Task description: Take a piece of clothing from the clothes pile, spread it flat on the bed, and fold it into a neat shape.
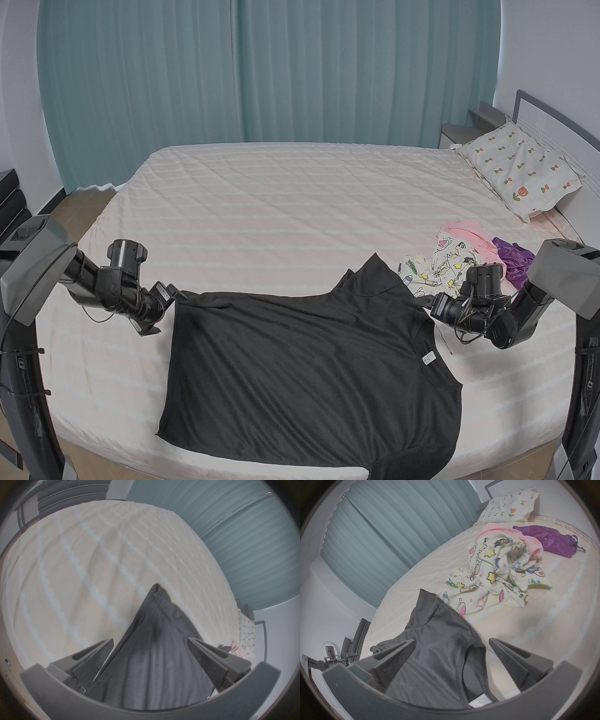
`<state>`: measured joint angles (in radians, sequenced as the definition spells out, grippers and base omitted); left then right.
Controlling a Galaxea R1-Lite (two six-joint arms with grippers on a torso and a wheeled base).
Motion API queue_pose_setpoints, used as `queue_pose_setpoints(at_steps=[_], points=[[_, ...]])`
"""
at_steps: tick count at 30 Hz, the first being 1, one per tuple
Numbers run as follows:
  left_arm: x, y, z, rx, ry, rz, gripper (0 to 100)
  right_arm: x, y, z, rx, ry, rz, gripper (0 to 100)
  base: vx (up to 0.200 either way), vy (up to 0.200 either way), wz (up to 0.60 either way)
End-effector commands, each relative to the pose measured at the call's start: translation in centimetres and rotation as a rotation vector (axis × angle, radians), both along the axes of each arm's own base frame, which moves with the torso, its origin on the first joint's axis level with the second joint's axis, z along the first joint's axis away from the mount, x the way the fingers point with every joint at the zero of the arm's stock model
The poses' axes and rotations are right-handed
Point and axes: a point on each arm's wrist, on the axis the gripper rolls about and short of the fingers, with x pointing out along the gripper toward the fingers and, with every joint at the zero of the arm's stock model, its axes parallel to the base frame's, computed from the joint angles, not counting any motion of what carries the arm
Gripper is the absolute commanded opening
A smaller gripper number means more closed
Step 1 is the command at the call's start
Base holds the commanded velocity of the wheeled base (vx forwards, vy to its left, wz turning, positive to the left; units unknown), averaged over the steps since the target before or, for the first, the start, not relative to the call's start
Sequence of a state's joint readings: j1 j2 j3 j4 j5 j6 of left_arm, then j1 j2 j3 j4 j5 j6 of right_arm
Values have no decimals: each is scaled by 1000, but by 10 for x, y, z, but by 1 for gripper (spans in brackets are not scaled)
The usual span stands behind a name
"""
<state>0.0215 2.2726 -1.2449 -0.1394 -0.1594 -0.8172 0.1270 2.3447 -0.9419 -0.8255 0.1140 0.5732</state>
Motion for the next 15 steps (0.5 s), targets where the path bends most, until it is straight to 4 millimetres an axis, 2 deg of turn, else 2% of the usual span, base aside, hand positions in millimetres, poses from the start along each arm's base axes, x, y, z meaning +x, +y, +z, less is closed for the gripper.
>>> queue_pose_setpoints(at_steps=[1,2,3,6,13,15], points=[[-70,-11,11,-9,-9,-29,100,-42,-11,-2,0,31,-24,100,-200,0,0],[-72,-11,10,-9,-9,-29,100,-43,-11,-2,0,31,-24,100,-200,0,0],[-87,-13,7,-7,-5,-39,100,-50,-12,-5,-4,31,-27,100,-200,0,0],[-111,-15,2,-6,-11,-45,100,-59,-13,-10,-5,30,-43,100,-200,0,0],[-144,-21,-19,-3,31,-66,100,-71,-13,-12,25,42,-70,100,-200,0,0],[-152,-25,-23,1,51,-84,100,-76,-15,-11,21,54,-72,100,0,0,0]])
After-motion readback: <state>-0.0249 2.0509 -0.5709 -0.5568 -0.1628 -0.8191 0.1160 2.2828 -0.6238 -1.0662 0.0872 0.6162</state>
